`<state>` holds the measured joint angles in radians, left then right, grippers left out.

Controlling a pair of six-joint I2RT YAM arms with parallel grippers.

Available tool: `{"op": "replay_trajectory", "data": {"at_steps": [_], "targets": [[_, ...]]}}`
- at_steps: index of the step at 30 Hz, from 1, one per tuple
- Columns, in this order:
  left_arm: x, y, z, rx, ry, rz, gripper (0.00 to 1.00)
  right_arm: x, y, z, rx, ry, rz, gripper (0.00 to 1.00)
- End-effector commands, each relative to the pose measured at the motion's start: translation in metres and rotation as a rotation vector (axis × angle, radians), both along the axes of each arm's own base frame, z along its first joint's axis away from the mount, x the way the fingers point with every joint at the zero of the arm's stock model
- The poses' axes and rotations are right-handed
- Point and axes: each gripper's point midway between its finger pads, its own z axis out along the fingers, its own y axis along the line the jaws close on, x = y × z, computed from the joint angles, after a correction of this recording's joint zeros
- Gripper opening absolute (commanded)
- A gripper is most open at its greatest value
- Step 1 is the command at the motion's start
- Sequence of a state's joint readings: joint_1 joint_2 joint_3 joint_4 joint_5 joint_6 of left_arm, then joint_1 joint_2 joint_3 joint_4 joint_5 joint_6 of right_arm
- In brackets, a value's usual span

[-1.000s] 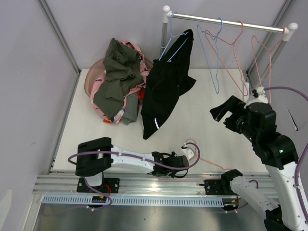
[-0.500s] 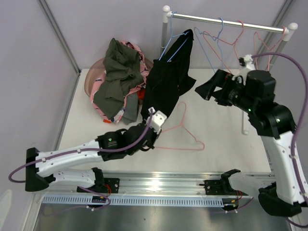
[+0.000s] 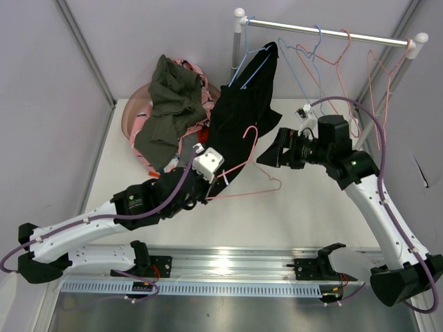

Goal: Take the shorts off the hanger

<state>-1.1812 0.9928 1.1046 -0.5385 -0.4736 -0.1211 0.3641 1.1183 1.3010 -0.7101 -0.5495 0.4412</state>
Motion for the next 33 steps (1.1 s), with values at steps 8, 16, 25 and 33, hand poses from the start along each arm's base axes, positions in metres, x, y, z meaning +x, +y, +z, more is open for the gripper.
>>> {"op": "replay_trajectory", "data": {"at_steps": [8,16,25,33], "targets": [[-0.005,0.039,0.082,-0.143,-0.121,0.035,0.0,0.005,0.017,-0.011,0.094,-0.035,0.078,0.99],[-0.023,0.041,0.109,-0.238,-0.105,-0.051,0.0,0.005,0.029,0.004,0.136,-0.084,0.178,1.0],[-0.03,0.044,0.097,-0.222,-0.077,-0.074,0.0,-0.016,0.028,0.066,0.249,-0.203,0.293,0.99],[-0.041,0.042,0.111,-0.26,-0.068,-0.135,0.0,-0.042,0.016,0.099,0.251,-0.326,0.385,0.99]]}}
